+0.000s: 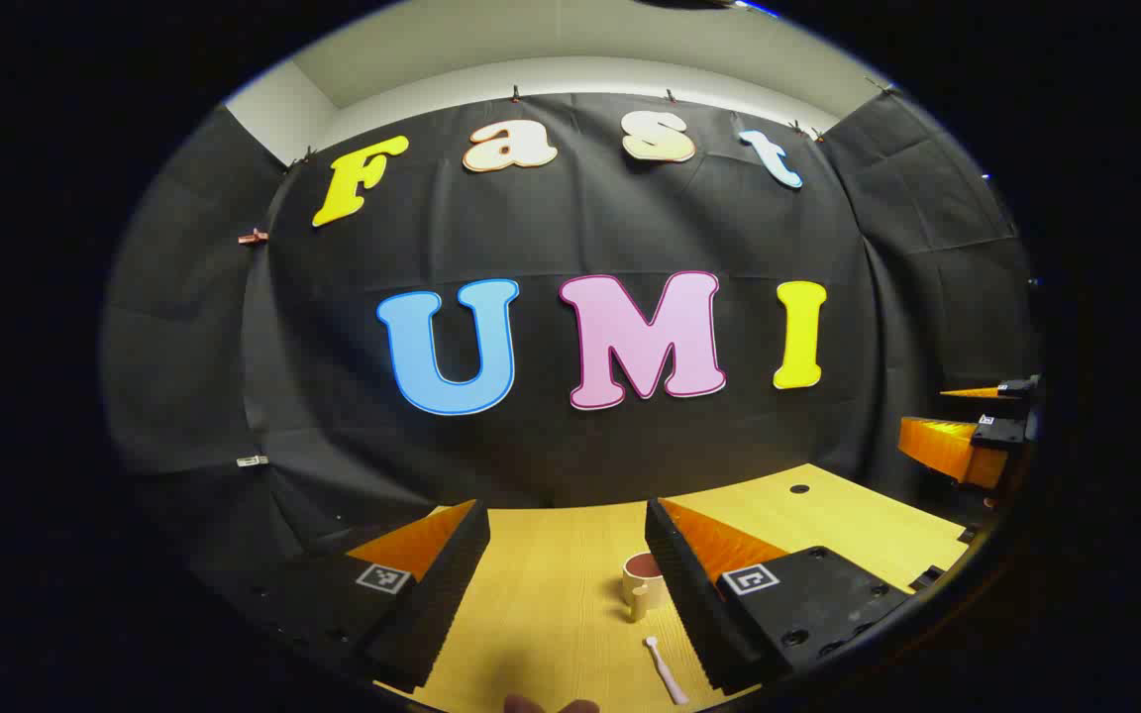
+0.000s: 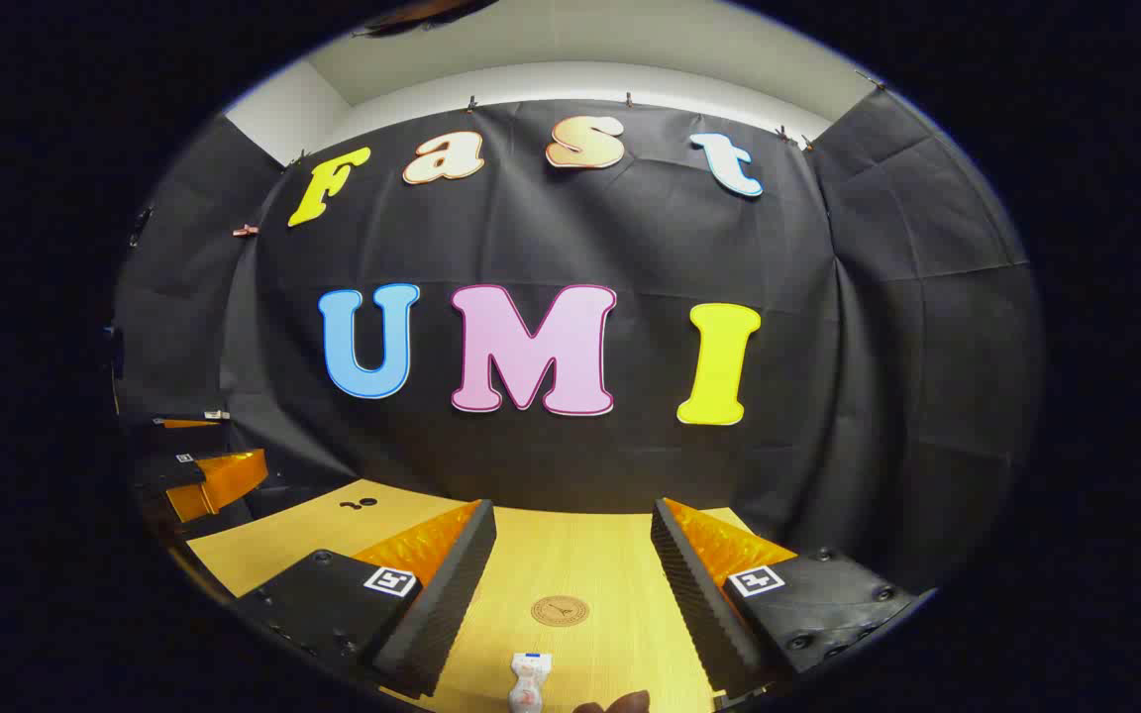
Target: Put the toothbrush and toothpaste on the desktop into the cup, then pick up the cup and place it on the coaster on the desktop.
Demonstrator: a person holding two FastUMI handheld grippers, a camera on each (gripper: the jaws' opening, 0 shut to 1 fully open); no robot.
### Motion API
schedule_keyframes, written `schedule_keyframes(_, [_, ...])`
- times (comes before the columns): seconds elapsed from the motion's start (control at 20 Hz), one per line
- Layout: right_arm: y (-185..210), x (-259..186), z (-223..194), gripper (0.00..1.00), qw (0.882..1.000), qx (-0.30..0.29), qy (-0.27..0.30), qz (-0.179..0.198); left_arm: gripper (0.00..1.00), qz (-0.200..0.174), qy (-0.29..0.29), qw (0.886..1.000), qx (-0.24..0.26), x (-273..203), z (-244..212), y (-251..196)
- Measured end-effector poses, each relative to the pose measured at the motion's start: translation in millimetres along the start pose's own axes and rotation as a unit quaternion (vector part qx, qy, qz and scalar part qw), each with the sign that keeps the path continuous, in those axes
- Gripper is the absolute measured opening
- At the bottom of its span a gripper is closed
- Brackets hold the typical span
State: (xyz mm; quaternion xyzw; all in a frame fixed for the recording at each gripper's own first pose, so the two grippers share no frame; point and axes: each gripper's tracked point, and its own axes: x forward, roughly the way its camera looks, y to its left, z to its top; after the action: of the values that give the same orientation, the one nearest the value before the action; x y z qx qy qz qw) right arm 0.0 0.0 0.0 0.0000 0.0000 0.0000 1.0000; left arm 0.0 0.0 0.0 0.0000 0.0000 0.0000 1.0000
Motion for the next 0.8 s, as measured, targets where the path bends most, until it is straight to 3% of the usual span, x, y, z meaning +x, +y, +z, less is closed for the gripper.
schedule_keyframes(0.8, [18.9, 1.3, -7.5, 0.97, 1.0, -0.015, 0.016, -0.005, 0.98, -0.037, 0.026, 0.999, 0.006, 2.7, -21.1, -4.1])
